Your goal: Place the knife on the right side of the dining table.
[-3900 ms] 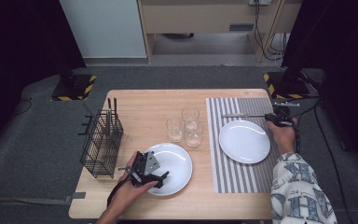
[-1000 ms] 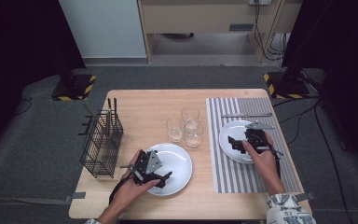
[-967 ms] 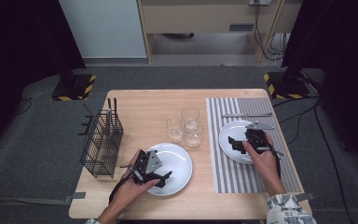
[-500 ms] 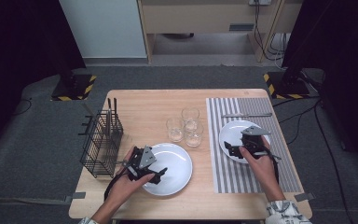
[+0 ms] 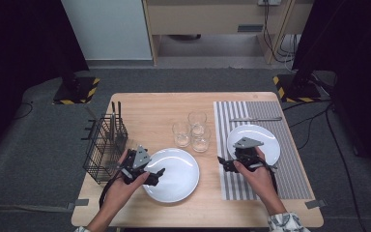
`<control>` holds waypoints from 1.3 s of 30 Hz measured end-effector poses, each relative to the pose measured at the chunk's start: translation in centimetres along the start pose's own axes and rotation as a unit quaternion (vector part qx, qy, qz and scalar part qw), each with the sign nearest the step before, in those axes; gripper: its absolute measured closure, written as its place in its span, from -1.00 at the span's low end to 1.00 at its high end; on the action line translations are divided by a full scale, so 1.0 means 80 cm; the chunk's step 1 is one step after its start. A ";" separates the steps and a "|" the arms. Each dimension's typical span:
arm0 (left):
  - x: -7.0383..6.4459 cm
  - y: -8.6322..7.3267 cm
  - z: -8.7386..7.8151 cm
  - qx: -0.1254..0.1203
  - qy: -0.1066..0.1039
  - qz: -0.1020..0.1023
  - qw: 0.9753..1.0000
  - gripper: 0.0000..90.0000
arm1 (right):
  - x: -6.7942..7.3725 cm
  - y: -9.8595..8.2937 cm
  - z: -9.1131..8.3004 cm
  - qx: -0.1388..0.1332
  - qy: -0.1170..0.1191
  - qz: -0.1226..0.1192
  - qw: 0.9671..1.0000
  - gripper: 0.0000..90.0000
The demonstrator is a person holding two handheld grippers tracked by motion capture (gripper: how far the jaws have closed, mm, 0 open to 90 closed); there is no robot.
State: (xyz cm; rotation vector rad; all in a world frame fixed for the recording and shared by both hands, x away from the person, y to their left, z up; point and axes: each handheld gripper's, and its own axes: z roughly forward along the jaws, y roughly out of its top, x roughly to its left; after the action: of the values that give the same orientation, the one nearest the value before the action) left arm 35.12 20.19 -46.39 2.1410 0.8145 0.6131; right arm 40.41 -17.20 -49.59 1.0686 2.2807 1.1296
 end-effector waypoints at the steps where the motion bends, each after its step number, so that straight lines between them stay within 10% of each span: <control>1: 0.001 0.001 -0.004 0.000 0.002 0.000 1.000 -0.90 | 0.007 0.002 0.002 -0.001 0.005 -0.005 1.000 -0.75; 23: 0.037 0.012 -0.086 -0.014 0.024 -0.030 0.999 -0.90 | 0.035 0.010 0.006 0.004 0.032 -0.033 0.999 -0.75; 39: 0.094 -0.012 -0.143 -0.018 0.107 -0.078 0.991 -0.82 | 0.036 0.014 0.001 -0.005 0.047 -0.038 0.998 -0.78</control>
State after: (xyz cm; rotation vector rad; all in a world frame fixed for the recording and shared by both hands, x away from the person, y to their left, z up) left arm 32.61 31.50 -39.06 1.9783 1.0676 0.7769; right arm 39.16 -14.50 -48.77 0.9340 2.3636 1.1830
